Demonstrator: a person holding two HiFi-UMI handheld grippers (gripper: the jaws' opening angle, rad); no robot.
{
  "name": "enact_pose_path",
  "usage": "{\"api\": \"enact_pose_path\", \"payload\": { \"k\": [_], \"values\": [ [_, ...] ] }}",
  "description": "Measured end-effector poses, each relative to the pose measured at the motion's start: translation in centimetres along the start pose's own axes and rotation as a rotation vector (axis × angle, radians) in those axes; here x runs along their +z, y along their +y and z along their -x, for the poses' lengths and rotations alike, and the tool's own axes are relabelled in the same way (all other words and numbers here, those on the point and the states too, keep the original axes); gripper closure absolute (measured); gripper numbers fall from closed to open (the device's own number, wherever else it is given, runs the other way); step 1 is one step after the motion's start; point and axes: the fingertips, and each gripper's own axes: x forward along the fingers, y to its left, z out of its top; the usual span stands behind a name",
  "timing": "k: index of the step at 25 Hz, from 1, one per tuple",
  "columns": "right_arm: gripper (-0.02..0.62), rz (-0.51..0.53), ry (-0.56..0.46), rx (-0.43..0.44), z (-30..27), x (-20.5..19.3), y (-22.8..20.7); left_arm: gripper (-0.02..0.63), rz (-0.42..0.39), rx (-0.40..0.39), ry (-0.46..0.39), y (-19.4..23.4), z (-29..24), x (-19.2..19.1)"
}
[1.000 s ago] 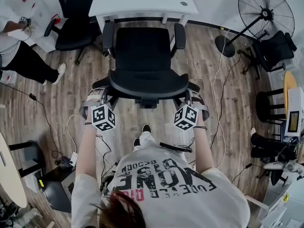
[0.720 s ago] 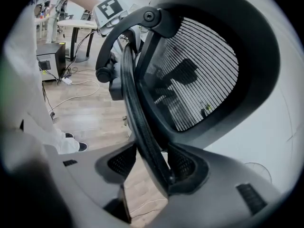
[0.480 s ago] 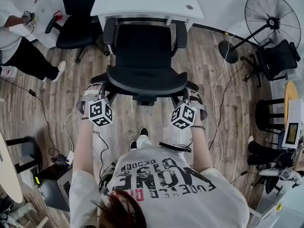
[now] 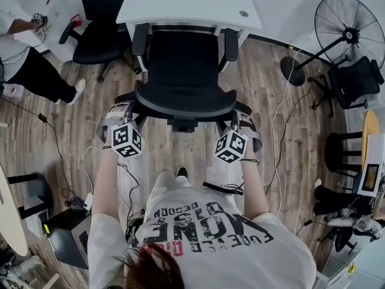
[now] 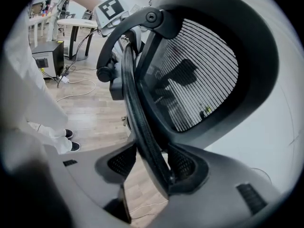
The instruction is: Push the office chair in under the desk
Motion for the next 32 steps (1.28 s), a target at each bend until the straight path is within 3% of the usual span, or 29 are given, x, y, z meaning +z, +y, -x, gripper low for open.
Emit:
{"api": "enact_pose_path", "payload": {
  "k": [32],
  "values": [
    [0.391, -0.046, 0.059, -0.024, -5.9, 2.7, -5.3, 0.413, -0.075, 0.031, -0.067, 7.3, -4.7, -2.3]
  ]
}}
